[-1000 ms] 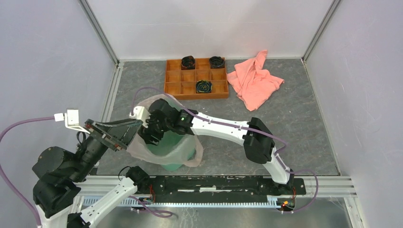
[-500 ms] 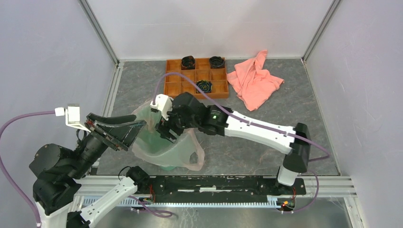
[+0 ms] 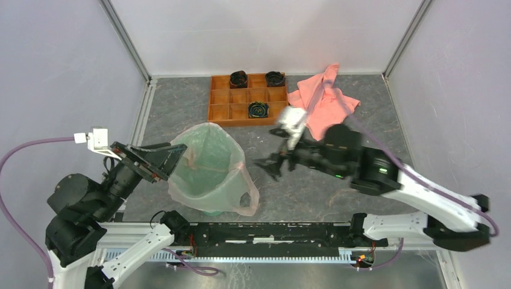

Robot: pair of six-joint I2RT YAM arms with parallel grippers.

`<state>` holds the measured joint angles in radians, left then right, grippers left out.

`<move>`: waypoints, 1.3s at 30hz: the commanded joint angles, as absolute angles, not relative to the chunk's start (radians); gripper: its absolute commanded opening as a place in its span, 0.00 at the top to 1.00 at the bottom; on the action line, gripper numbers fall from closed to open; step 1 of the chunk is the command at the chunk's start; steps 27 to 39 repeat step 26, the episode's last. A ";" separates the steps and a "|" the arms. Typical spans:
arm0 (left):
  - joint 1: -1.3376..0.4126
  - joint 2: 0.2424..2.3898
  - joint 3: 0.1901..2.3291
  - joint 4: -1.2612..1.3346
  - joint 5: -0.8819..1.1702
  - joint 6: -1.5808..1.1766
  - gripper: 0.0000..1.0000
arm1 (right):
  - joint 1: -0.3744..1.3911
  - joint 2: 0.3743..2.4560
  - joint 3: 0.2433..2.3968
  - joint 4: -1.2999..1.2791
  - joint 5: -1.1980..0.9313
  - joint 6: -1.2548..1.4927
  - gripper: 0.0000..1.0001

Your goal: Put the trash bags into the trash bin

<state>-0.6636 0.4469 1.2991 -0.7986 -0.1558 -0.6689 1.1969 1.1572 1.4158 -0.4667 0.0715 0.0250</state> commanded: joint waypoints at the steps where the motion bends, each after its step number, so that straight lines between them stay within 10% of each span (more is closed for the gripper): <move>1: -0.666 0.561 1.456 -0.725 -0.137 -0.591 0.00 | 1.199 0.937 1.407 -0.507 0.343 0.014 0.02; 39: -0.666 0.663 1.512 -0.686 -0.161 -0.552 0.00 | 1.198 0.632 1.320 -0.408 0.424 0.011 0.02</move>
